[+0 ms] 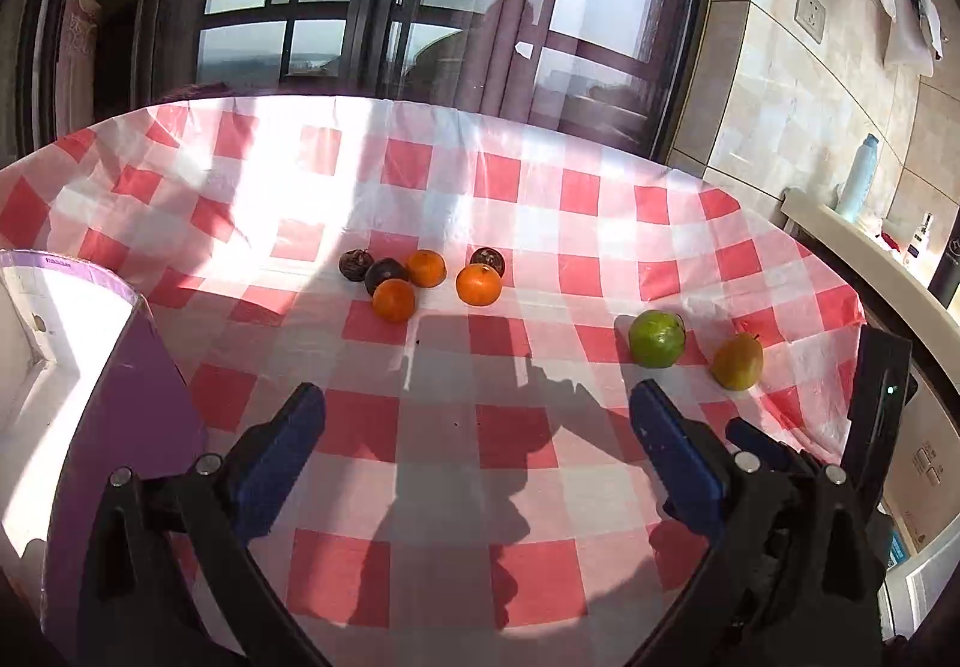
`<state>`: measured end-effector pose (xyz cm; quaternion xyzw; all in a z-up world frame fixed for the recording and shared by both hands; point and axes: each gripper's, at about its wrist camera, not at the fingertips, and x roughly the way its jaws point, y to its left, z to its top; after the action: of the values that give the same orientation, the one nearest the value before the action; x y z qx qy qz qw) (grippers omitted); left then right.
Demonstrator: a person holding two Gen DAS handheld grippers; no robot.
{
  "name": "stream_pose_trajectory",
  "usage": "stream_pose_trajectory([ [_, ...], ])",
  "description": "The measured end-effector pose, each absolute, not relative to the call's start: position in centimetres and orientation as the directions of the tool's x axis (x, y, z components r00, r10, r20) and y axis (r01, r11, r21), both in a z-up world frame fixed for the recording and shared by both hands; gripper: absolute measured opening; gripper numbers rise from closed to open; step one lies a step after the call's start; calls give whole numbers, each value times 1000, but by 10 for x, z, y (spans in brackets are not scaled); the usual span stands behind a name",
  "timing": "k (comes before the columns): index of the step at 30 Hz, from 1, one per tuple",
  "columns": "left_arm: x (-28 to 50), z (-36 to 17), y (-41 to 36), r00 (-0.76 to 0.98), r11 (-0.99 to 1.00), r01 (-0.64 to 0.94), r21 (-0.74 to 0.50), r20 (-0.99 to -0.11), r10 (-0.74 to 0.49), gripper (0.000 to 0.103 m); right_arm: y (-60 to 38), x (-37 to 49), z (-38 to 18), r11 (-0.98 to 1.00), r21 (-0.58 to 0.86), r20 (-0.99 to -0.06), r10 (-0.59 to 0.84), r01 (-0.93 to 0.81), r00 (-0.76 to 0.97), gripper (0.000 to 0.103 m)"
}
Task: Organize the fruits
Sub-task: 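Return both tools to the table and grasp the yellow pear with the right tool, then grasp the green pomelo with the left tool while the right tool holds the pear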
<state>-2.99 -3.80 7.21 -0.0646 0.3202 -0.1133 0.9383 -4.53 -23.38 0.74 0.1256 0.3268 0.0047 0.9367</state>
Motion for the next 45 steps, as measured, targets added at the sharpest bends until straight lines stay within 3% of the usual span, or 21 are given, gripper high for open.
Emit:
stream_pose_trajectory([
  [5, 19, 1, -51, 665, 954, 87, -288, -696, -271, 101, -289, -18, -25, 948, 240, -672, 5, 211, 741, 98],
  [7, 22, -11, -54, 652, 950, 80, -302, -705, -279, 101, -311, -6, -29, 921, 300, -686, 26, 250, 727, 98],
  [11, 19, -6, -57, 646, 925, 163, -344, -671, -363, 101, -336, 17, -24, 915, 183, -697, -137, 360, 704, 97],
  [14, 21, -10, -49, 644, 910, 149, -387, -661, -386, 101, -366, 22, -30, 844, 222, -711, -202, 489, 673, 81],
  [15, 21, -10, -48, 646, 907, 144, -396, -656, -390, 101, -373, 24, -32, 825, 233, -715, -213, 515, 665, 80],
  [18, 22, -10, -52, 640, 907, 151, -394, -660, -393, 101, -379, 40, -32, 829, 249, -718, -190, 501, 670, 80],
  [25, 22, -8, -63, 632, 919, 162, -360, -678, -376, 101, -371, 63, -39, 855, 119, -781, -234, 505, 580, 81],
  [28, 31, -7, -81, 613, 923, 200, -330, -693, -380, 101, -369, 61, -39, 853, 96, -779, -256, 513, 572, 64],
  [36, 102, -4, -178, 561, 898, 326, -295, -704, -435, 101, -375, 48, -40, 850, 144, -768, -228, 507, 599, 63],
  [37, 108, -4, -189, 550, 888, 358, -289, -704, -451, 96, -378, 50, -39, 842, 156, -767, -226, 516, 601, 61],
  [45, 131, -8, -201, 460, 822, 482, -302, -711, -531, 97, -384, 39, -36, 840, 215, -750, -185, 498, 635, 62],
])
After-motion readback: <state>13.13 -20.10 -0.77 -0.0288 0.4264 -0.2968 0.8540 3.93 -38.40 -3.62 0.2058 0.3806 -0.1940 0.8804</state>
